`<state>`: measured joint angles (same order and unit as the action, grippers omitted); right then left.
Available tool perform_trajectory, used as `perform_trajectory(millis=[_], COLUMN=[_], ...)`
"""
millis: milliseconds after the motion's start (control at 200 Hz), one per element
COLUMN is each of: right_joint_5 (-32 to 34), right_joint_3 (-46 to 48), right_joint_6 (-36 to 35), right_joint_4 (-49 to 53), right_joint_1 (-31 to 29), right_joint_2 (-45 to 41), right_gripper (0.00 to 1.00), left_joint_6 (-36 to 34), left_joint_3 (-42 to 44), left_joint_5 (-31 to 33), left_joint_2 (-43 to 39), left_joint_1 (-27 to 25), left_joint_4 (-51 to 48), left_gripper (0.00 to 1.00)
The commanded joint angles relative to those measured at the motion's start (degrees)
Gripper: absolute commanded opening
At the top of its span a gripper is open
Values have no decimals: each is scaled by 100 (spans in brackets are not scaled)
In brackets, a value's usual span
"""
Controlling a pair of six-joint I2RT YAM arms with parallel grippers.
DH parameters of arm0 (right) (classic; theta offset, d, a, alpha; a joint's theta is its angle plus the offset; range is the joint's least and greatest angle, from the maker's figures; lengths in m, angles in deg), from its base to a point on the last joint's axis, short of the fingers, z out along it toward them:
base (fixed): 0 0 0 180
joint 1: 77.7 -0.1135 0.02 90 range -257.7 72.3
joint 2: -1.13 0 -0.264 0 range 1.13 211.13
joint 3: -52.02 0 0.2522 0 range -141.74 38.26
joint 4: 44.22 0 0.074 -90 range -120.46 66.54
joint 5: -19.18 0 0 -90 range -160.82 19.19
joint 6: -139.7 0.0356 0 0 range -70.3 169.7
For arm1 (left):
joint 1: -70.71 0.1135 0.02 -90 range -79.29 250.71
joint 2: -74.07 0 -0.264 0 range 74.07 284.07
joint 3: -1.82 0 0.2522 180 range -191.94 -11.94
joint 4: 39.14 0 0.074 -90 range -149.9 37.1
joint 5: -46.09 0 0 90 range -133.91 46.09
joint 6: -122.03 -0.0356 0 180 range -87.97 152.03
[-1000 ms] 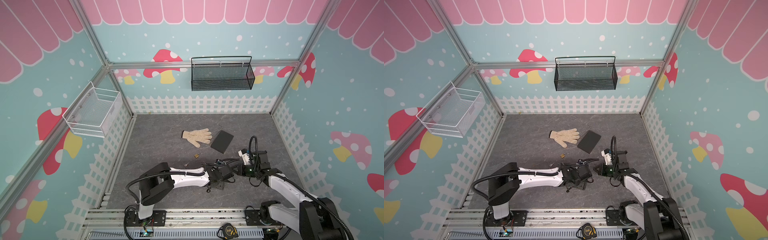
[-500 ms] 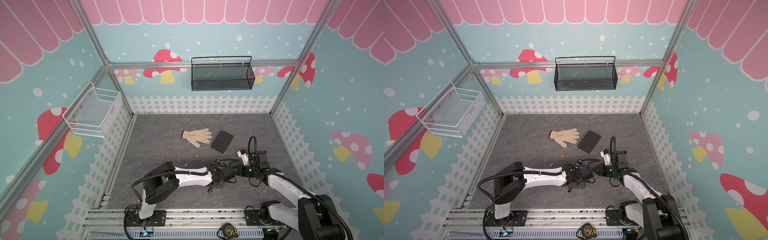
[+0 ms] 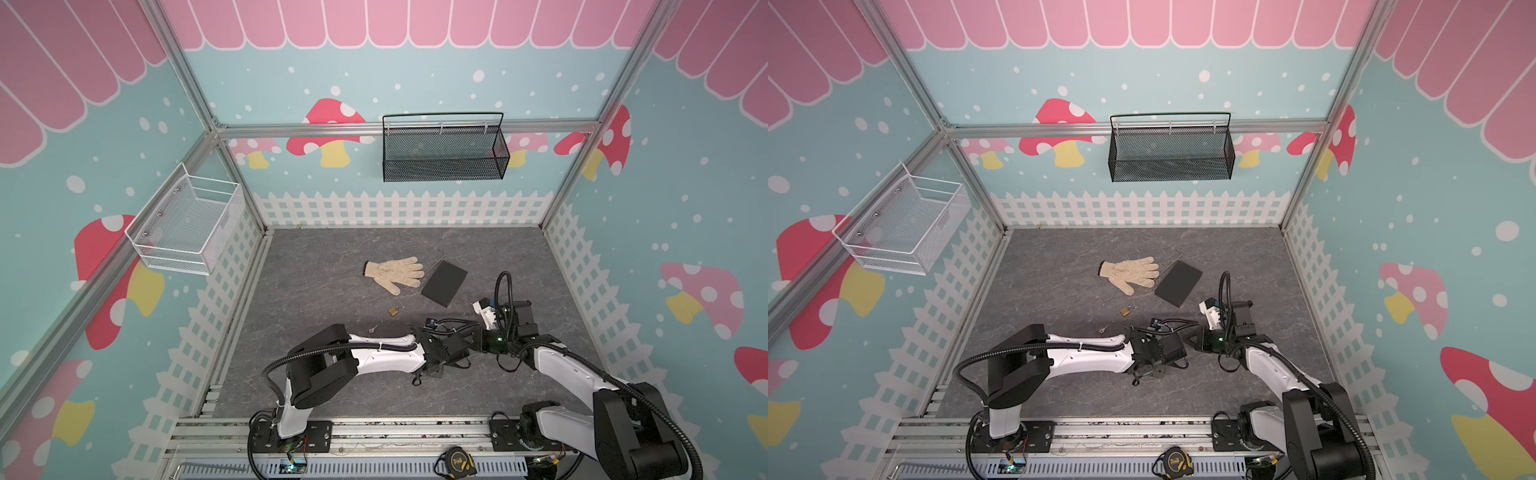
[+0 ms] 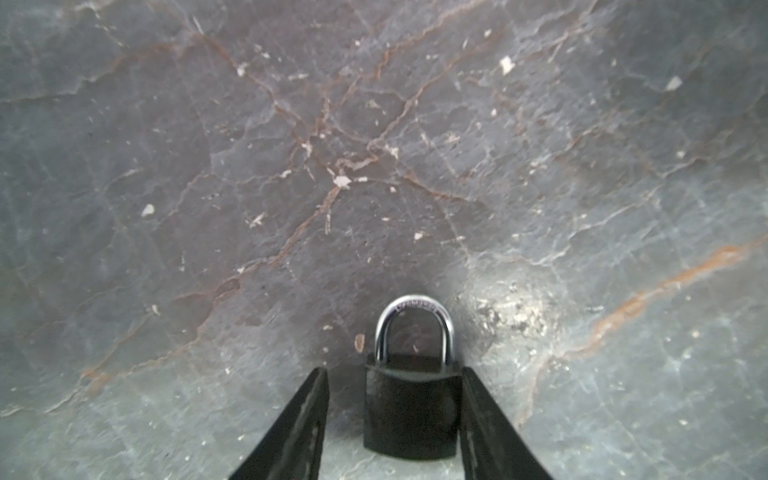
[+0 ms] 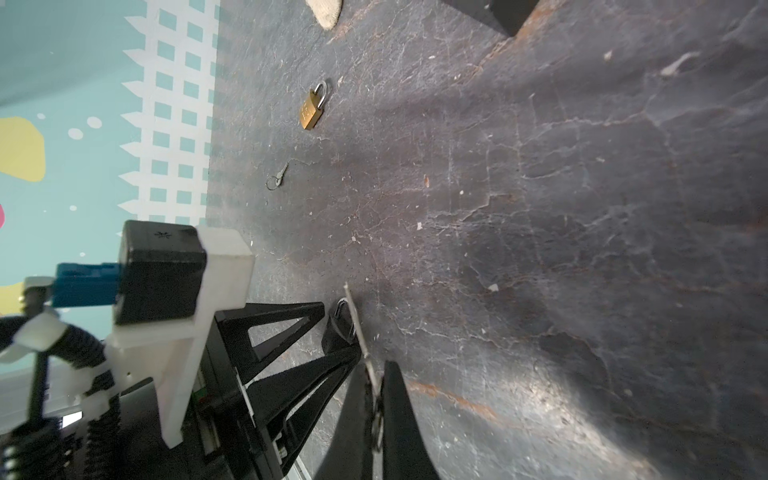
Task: Unlock with the key
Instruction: 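Lower the left gripper and pinch the black padlock by its body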
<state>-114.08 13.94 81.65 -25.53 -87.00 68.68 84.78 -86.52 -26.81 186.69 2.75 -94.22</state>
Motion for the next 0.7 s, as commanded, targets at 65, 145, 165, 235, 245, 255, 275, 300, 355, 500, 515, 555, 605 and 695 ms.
perform_trajectory(millis=[65, 145, 165, 235, 245, 255, 275, 300, 355, 500, 515, 555, 605, 695], right_joint_5=[-86, -124, -127, -95, -90, -82, -73, -77, -113, -85, -84, -100, -136, -108], right_joint_3=[-163, -172, -171, -162, -166, -156, -153, -151, -144, -106, -103, -100, -97, -70], right_joint_6=[-9, -7, -12, -30, -33, -31, -32, -31, -31, -30, -24, -9, 4, 12], right_joint_4=[-95, -88, -83, -89, -89, -89, -87, -89, -89, -88, -86, -89, -92, -89], right_joint_1=[38, 41, 40, 42, 42, 42, 36, 41, 41, 42, 41, 34, 36, 38], right_joint_2=[30, 38, 36, 22, 22, 11, 12, 9, 21, -23, -31, -33, -53, -133], right_gripper=[0, 0, 0, 0, 0, 0, 0, 0, 0, 0, 0, 0, 0, 0], left_joint_6=[256, 289, 288, 312, 310, 320, 335, 363, 424, 438, 438, 421, 404, 363], left_joint_3=[-65, -43, -39, -47, -47, -47, -47, -39, -5, 15, 22, 23, 23, 17], left_joint_5=[-154, -268, -305, -352, -349, -342, -319, -289, -229, -140, -131, -103, -61, -11], left_joint_2=[214, 250, 256, 308, 312, 317, 322, 318, 313, 336, 339, 332, 323, 322], left_joint_1=[-29, -28, -25, -24, -28, -27, -25, -31, -25, -20, -19, -15, -22, -16], left_joint_4=[-277, -153, -102, -58, -60, -62, -65, -65, -64, -65, -53, -65, -66, -89], left_gripper=[48, 48, 48, 47, 47, 47, 47, 47, 46, 40, 39, 38, 36, 33])
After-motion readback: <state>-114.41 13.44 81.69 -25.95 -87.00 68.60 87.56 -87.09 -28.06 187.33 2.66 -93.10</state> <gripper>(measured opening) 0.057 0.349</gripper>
